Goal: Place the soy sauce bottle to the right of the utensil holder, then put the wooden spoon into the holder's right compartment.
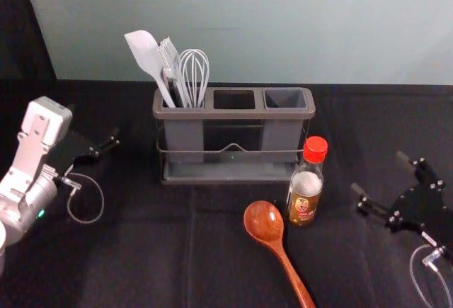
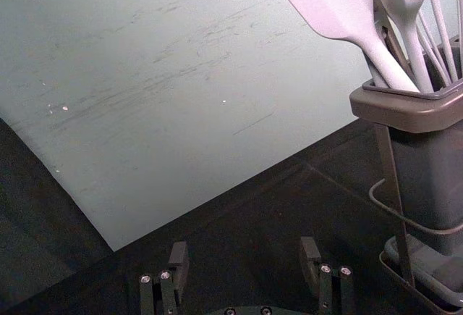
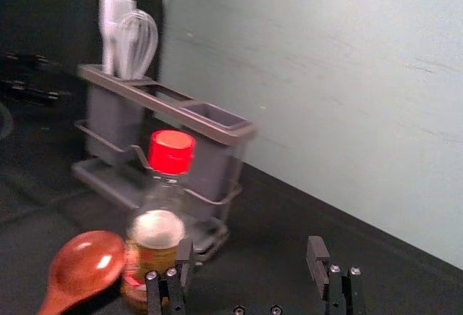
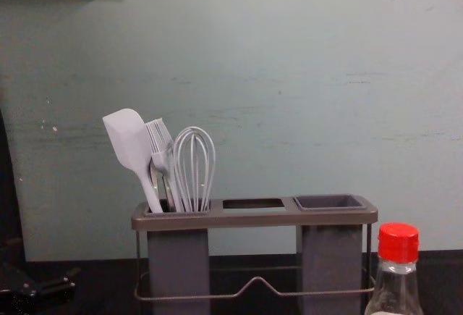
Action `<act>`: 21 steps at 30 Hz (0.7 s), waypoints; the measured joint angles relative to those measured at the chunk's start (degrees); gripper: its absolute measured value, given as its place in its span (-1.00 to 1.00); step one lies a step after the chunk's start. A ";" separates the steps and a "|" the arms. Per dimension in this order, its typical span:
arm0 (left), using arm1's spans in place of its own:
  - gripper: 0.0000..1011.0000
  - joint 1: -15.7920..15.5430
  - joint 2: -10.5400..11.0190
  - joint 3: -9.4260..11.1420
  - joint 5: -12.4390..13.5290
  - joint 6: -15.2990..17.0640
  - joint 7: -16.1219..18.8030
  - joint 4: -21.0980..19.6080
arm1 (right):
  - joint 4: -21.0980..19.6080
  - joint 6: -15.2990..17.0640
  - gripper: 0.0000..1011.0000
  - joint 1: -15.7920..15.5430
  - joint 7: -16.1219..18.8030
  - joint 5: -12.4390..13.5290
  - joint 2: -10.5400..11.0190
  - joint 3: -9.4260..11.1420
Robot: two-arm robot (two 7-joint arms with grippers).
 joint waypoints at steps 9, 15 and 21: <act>0.99 0.00 0.00 0.00 0.00 0.00 0.00 0.00 | -1.06 -2.52 0.98 -0.75 7.95 5.17 0.90 0.38; 0.99 0.00 0.00 0.00 0.00 0.00 0.00 0.00 | 0.37 -2.24 0.98 1.59 11.87 7.28 -0.94 -0.81; 0.99 0.00 0.00 0.00 0.00 0.00 0.00 0.00 | 2.13 -1.27 0.98 4.43 13.52 7.09 -3.44 -1.98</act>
